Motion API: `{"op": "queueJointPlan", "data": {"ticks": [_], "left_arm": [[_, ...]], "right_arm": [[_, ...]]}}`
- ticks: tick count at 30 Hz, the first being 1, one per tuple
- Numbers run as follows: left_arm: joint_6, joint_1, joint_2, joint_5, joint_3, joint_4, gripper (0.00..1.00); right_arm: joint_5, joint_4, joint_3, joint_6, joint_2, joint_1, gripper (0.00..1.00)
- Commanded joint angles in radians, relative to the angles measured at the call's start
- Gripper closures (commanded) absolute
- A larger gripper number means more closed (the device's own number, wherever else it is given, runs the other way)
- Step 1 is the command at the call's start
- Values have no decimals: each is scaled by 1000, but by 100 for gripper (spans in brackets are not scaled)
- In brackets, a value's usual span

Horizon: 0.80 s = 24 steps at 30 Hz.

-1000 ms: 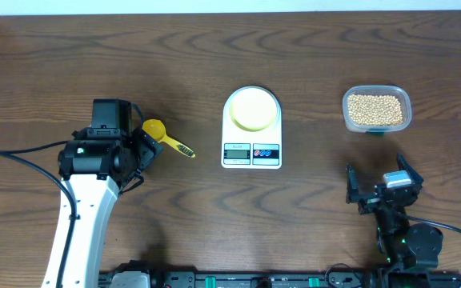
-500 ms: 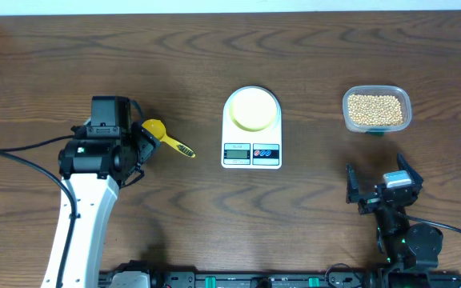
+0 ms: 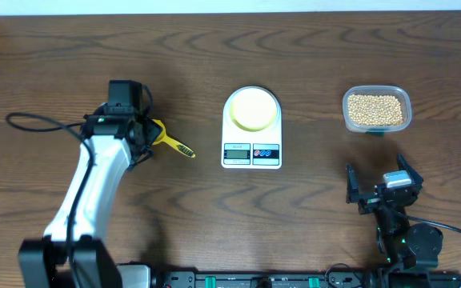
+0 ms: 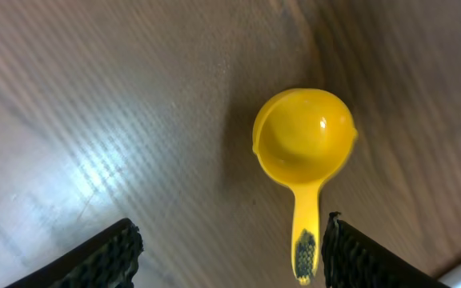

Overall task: Scoop item into bowl and weigh 50g on scale
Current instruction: 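Lower the left gripper over the scoop cup rim, then close the left gripper on the scoop cup rim and lift it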

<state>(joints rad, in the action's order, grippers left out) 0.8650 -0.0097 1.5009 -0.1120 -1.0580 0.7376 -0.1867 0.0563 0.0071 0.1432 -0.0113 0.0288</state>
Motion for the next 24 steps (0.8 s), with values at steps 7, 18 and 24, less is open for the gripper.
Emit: {"op": "queueJointPlan", "data": {"ticks": [7,18,24], "left_arm": [[10,-2,200,-19,15,-100,31],[9,-2,326,-20,15,-240,37],[9,-2,344,-20,15,-282,55]], "right_arm": [[-7,5,-1,11,3,-3,1],[-7,5,-1,11,3,-3,1],[-7,5,-1,11,3,-3,1]]}}
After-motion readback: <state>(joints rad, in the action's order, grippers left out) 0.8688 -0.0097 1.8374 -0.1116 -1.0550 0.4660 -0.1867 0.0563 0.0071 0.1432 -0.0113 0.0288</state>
